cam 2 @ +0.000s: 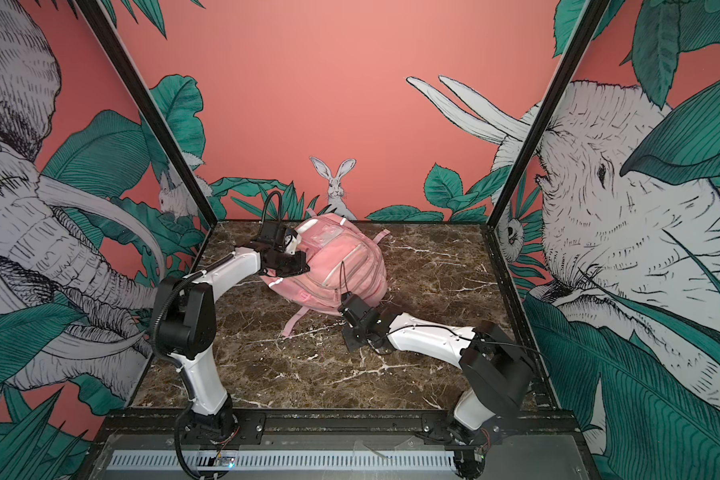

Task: Pack the student bag
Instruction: 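Drag the zipper pull along the compartment edge with the right gripper while the left steadies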

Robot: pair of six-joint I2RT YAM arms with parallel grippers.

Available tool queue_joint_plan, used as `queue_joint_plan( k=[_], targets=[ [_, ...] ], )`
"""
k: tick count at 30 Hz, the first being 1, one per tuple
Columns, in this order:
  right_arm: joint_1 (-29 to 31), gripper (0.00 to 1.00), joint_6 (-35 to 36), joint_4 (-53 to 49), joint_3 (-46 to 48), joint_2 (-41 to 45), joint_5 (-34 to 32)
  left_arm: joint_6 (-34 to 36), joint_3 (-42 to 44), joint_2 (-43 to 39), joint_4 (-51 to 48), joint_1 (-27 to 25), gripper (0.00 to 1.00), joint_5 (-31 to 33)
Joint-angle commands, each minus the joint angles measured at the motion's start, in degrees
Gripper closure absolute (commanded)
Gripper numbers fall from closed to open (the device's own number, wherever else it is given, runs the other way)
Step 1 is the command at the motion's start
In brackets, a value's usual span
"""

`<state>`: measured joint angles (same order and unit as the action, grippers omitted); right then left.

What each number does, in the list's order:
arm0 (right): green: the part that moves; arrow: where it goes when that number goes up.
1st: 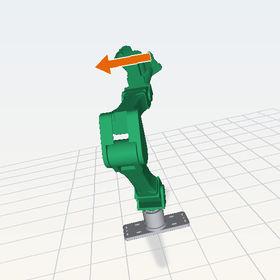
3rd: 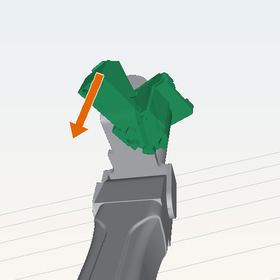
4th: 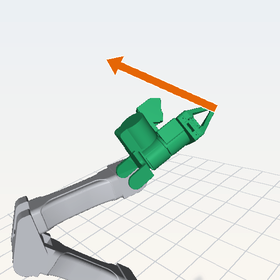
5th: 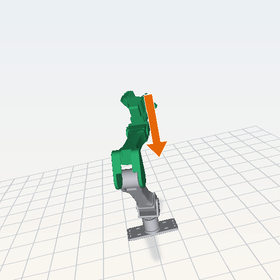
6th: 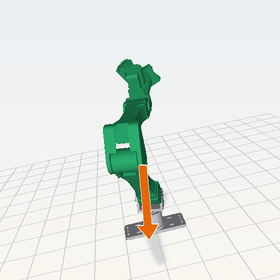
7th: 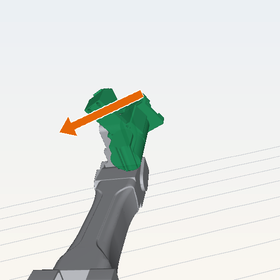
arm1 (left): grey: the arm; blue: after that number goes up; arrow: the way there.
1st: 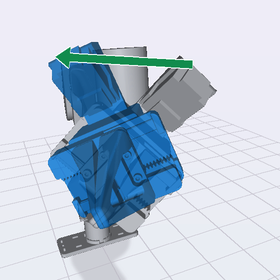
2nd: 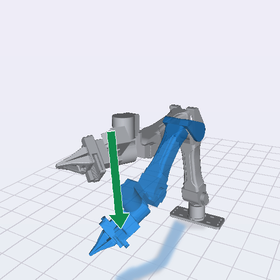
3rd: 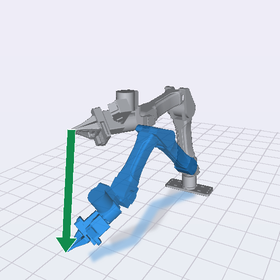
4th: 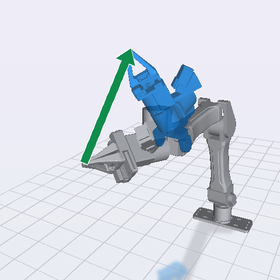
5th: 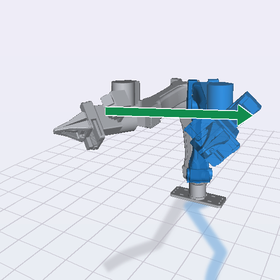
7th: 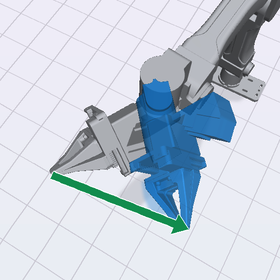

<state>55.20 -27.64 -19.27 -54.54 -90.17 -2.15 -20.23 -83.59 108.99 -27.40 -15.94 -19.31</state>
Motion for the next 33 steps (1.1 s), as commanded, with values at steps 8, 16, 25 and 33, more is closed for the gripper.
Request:
queue_joint_plan(
  k=[8, 16, 25, 33],
  targets=[
    [-0.92, 0.59, -0.15, 0.13, -10.0, -2.65, -5.92, 1.79, 2.69, -4.85, -1.76, 0.75, 1.0, 5.54],
    [-6.23, 0.53, 2.6, -1.45, -25.67, -15.21, -2.78, 0.73, 7.89, -8.06, 0.39, 0.76, 1.0, 3.27],
    [-7.61, 0.6, 3.8, -3.44, -31.52, -23.05, -1.39, 0.68, 9.06, -9.24, 0.43, 0.74, 1.0, 2.7],
    [-8.53, 0.69, 4.59, -1.8, -31.83, -25.18, -1.28, 0.54, 10.11, -9.23, 0.95, 0.73, 1.0, 1.99]
  ],
)
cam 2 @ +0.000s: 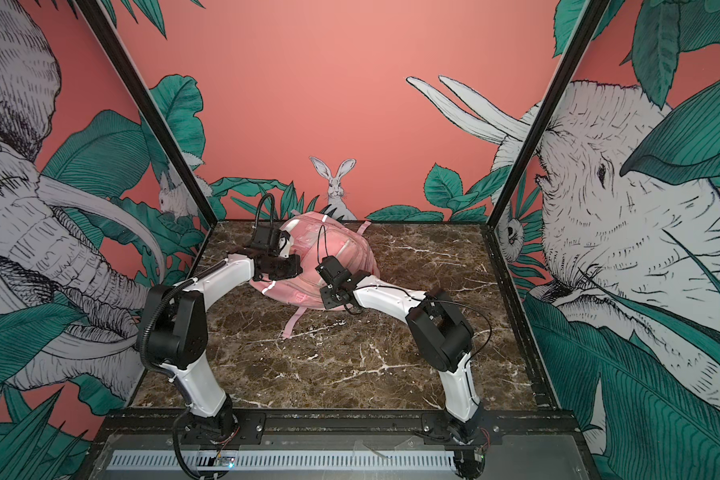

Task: Pack the student bag
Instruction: 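Drag the zipper pull along the compartment edge with the right gripper while the left steadies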

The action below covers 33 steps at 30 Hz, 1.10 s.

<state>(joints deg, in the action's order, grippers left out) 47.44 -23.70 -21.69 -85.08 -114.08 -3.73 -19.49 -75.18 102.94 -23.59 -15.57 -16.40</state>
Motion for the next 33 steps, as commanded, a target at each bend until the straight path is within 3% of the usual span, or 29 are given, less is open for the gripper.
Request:
queue_joint_plan(
  k=[1, 8, 13, 18, 25, 29, 33],
  targets=[
    [-0.76, 0.71, 0.73, 1.07, -1.19, -1.23, 0.25, -0.06, 1.94, -3.33, -2.9, 0.33, 1.0, -0.82],
    [-1.01, 0.82, 1.68, 0.54, -2.0, -3.06, -0.34, -0.1, 2.76, -3.45, -2.6, 0.37, 1.0, -1.02],
    [-1.03, 1.0, 2.45, 0.52, 0.27, -0.88, -0.7, 0.14, 2.62, -3.4, -2.6, 0.35, 1.0, -0.36],
    [-0.95, 1.0, 3.22, 0.25, 4.92, 4.85, -0.4, 0.75, 0.32, -1.94, -3.68, 0.44, 1.0, 1.63],
    [-0.27, 1.0, 3.0, -2.31, 15.08, 15.93, 0.42, 3.33, -6.04, 0.33, -8.89, 0.76, 1.0, 9.31],
    [1.88, 1.0, 0.33, -1.18, 20.35, 20.52, 3.61, 3.3, -8.79, 2.42, -8.84, 0.94, 1.0, 8.16],
    [6.89, 1.0, -1.84, 0.16, 20.44, 19.83, 5.21, 2.9, -12.1, 5.18, -8.9, 0.93, 1.0, 6.78]
  ],
)
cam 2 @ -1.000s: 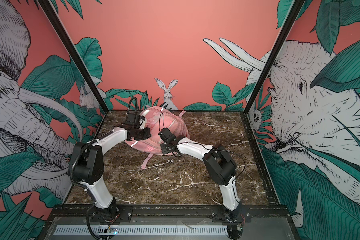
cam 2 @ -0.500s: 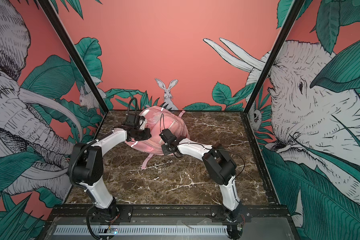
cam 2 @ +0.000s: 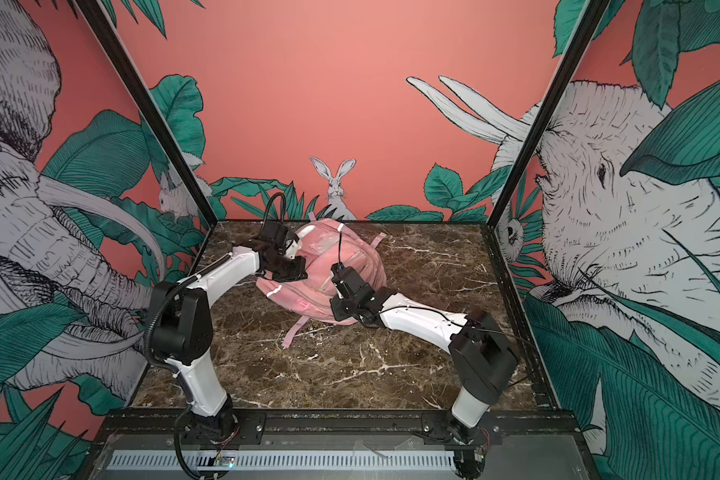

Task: Pack the student bag
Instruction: 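Drag the zipper pull along the compartment edge with the right gripper while the left steadies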

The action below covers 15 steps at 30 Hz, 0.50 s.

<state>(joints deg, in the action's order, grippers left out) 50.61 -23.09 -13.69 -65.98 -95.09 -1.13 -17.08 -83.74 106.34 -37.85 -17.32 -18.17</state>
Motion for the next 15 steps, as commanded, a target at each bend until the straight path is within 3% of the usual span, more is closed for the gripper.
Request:
queue_joint_plan(
  k=[1, 9, 13, 15],
  targets=[
    [5.04, 1.0, -3.14, -7.25, 0.71, -0.06, 2.95, 0.47, -4.41, 2.29, 5.17, 2.63, 1.0, 8.34],
    [11.31, 1.0, -6.16, -6.38, -8.7, -9.9, 2.01, 1.68, -8.14, 4.2, 3.46, 2.64, 1.0, 6.8],
    [11.01, 1.0, -5.78, -7.82, -12.88, -13.43, -0.81, 1.08, -1.72, -1.56, 5.37, 1.36, 0.65, 6.39],
    [10.61, 1.0, -5.47, -7.5, -13.29, -13.82, -0.82, 0.06, 2.89, -5.58, 6.35, 1.24, 0.55, 5.75]
  ],
)
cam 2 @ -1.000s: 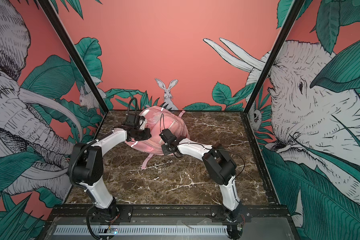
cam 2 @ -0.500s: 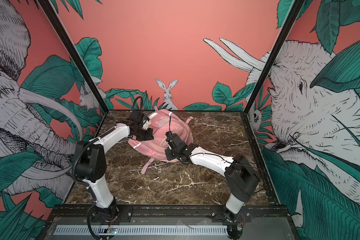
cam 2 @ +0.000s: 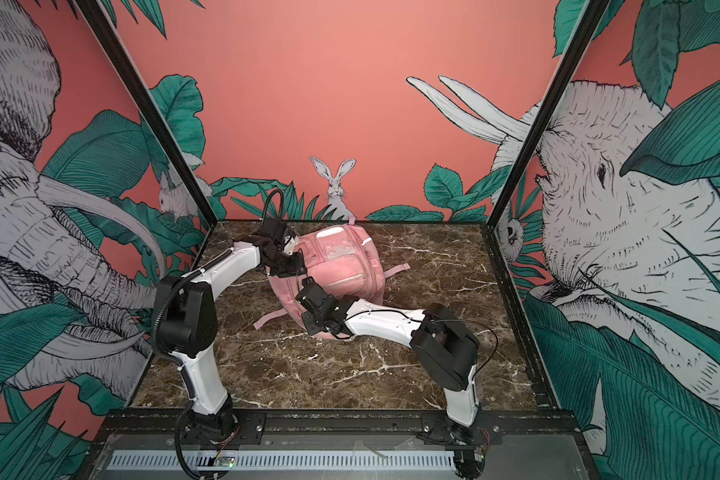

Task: Pack the student bag
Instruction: 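Drag the zipper pull along the compartment edge with the right gripper while the left steadies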

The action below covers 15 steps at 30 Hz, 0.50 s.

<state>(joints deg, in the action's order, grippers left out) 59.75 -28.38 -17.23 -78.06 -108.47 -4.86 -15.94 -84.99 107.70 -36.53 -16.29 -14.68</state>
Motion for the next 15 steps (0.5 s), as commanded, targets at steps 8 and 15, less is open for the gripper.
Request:
queue_joint_plan(
  k=[8, 15],
  targets=[
    [0.52, 1.0, 2.48, -2.98, -1.91, 0.09, 4.93, -8.24, 21.51, -20.6, 10.99, -0.96, 0.46, -3.08],
    [-0.28, 1.0, 3.98, -3.14, -1.63, 0.53, 5.45, -14.58, 29.42, -24.23, 17.05, -2.39, 0.46, -6.27]
  ],
)
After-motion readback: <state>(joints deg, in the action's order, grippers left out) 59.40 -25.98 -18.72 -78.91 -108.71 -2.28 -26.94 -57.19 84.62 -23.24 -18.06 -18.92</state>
